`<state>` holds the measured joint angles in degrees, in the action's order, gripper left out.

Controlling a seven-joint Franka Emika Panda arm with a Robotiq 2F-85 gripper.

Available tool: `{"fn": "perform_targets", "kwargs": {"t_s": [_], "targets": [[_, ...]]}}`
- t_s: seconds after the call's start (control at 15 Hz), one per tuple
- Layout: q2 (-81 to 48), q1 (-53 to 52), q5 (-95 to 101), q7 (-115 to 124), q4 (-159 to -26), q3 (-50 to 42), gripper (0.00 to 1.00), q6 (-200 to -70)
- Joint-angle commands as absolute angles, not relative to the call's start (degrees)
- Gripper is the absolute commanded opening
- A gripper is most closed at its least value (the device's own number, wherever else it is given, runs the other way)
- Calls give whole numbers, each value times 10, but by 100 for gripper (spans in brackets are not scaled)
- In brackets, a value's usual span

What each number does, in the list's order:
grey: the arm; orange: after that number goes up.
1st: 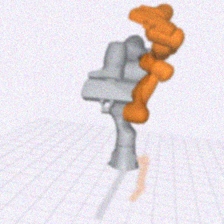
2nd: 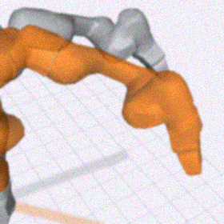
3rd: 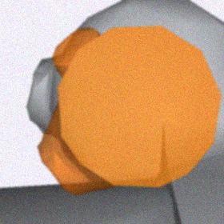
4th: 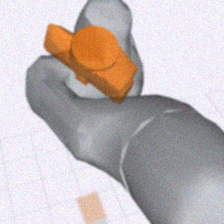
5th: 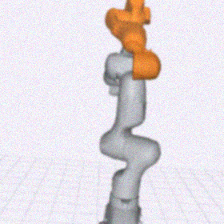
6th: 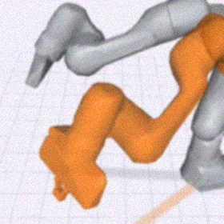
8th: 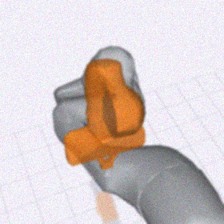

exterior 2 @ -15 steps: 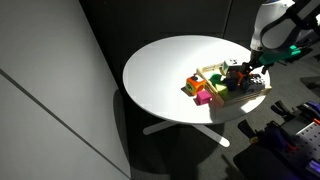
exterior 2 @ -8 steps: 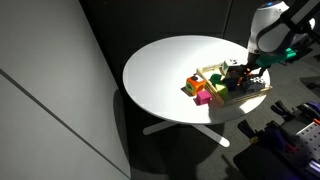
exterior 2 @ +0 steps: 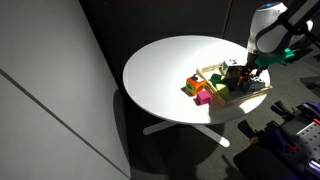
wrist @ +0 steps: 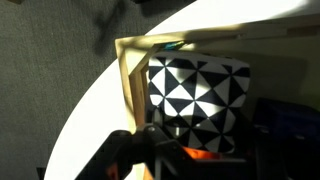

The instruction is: Remove the block with black and white triangle patterns from the wooden tray and put it on the table

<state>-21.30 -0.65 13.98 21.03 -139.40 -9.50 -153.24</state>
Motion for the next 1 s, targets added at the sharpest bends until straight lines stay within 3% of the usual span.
{"fn": "perform_targets", "kwargs": {"t_s": [0.0,0.27,0.4,0.93], "targets": [[-216,-16,129,203,-1377,-105,36,-1517],[-197,-11,123,198,-1381,-105,8,-1512],[-186,-7,116,193,-1384,-103,3,-1511],[-137,15,69,168,-1392,-94,5,-1510]]}}
